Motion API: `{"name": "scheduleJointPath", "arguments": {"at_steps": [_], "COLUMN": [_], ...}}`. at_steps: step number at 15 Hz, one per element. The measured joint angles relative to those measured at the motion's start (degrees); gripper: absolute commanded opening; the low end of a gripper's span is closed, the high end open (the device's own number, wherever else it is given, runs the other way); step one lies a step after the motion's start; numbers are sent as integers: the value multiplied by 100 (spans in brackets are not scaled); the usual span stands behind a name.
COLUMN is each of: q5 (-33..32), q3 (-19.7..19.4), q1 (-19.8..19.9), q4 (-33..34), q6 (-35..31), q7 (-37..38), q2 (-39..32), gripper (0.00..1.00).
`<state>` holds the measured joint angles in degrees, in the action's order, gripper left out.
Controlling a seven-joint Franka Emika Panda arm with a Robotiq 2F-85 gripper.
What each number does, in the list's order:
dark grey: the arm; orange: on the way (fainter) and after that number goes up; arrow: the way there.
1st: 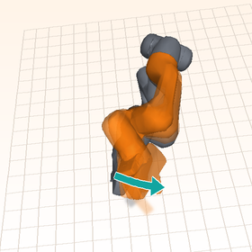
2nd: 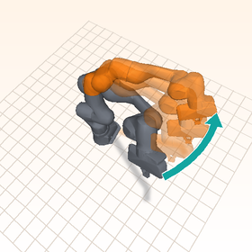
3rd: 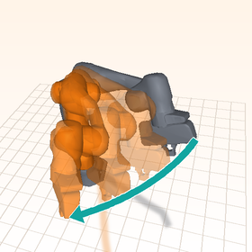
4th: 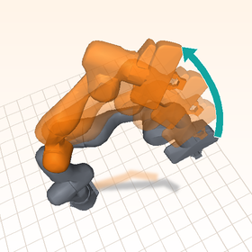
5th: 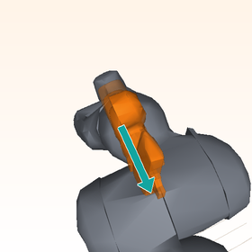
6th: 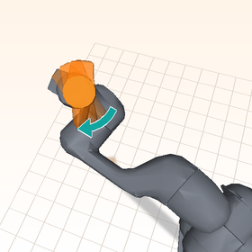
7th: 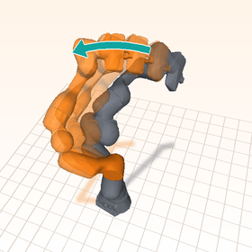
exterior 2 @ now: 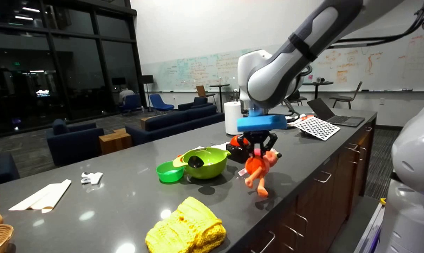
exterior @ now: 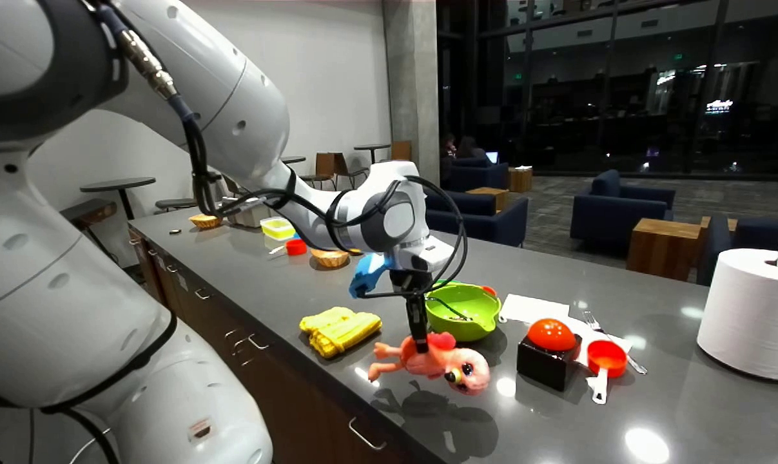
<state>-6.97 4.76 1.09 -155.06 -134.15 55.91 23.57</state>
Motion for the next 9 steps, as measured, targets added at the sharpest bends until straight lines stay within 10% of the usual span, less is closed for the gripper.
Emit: {"name": "scheduleJointPath", "arguments": {"at_steps": [6, 8, 9], "q5": [375, 508, 567], "q3": [0, 0, 0], "q1": [-2, -6, -10], "q4": [-320, -326, -323], "q6": [-1090, -1283, -1353], "q7": [-320, -455, -518], "q2": [-457, -653, -745], "gripper": [6, 49, 52]}}
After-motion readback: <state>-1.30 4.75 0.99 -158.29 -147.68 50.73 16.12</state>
